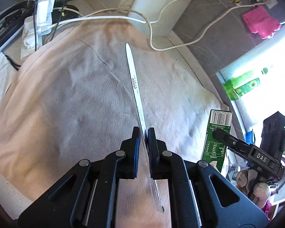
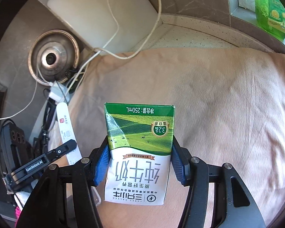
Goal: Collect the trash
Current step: 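Lift the stick and carton and carry them over the blue wastebasket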
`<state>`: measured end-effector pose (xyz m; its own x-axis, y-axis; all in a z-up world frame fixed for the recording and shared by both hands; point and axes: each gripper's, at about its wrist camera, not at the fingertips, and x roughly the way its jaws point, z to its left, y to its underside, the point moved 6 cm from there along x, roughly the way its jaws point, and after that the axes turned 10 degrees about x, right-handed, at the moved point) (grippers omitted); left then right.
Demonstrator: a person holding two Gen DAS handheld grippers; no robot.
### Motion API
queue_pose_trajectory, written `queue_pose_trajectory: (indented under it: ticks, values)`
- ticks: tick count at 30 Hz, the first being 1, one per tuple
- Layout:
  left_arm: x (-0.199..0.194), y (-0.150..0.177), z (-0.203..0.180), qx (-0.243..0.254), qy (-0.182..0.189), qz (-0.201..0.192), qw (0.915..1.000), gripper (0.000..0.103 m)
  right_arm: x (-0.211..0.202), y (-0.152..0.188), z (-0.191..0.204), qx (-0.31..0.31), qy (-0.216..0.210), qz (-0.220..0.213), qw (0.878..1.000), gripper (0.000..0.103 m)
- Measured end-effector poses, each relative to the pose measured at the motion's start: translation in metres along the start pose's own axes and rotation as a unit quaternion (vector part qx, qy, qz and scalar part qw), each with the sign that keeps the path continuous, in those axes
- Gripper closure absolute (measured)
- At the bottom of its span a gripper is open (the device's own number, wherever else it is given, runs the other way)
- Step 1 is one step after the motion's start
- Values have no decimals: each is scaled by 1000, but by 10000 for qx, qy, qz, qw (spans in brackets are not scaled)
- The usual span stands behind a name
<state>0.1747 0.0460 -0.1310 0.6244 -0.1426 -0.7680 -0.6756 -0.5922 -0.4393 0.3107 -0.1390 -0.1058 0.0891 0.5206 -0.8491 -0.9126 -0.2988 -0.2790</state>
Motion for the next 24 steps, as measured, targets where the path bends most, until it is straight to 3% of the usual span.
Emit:
queue_pose_trajectory:
  ticks: [13,24]
  values:
    - [-71,74,18,314,179,28,9993,97,-31,92,30,181,-151,-186,9995,46]
    - [-115,141,57,364,183,201,9990,97,-24,176,61,148,-250,-40,9996,46]
